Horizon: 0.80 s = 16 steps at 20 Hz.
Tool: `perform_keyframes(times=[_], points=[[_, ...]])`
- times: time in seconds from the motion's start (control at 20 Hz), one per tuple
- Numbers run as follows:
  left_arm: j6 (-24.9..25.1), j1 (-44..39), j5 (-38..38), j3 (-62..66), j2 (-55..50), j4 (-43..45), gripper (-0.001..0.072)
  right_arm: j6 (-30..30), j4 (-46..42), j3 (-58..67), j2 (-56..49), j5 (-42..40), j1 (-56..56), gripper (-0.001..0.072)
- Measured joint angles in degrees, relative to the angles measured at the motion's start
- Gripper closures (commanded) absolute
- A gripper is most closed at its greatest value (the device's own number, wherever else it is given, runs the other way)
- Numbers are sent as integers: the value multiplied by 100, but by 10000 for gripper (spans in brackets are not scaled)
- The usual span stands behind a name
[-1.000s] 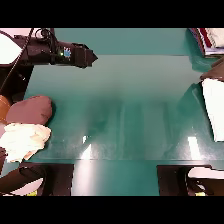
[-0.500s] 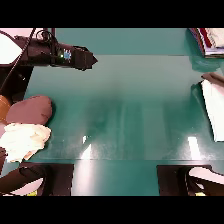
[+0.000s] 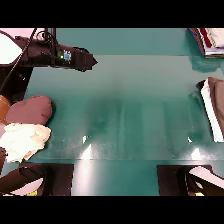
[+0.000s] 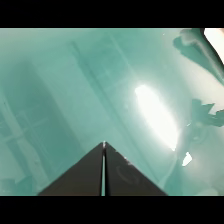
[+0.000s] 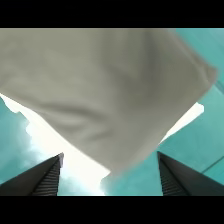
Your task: Fold the shirts.
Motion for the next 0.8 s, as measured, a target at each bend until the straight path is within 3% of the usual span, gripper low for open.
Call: perform_keyframes(times=[0.25, 0.45, 0.5, 0.6, 0.7, 0.8], points=[[0, 0, -17, 0, 0, 2, 682, 13, 999, 280, 33, -52, 330, 44], [0, 0, -24, 0, 0, 92, 682, 13, 2221, 811, 39, -61, 1519, 64], [0, 0, -22, 0, 0, 105, 682, 11, 2380, 940, 39, -83, 1945, 107], [0, 0, 33, 0, 0, 127, 682, 9, 2621, 1154, 39, -131, 2800, 312], [-2, 0, 120, 0, 0, 136, 682, -4, 2736, 1303, 39, -247, 3620, 697], [-2, 0, 201, 0, 0, 140, 682, -44, 2817, 1388, 42, -352, 4358, 696]])
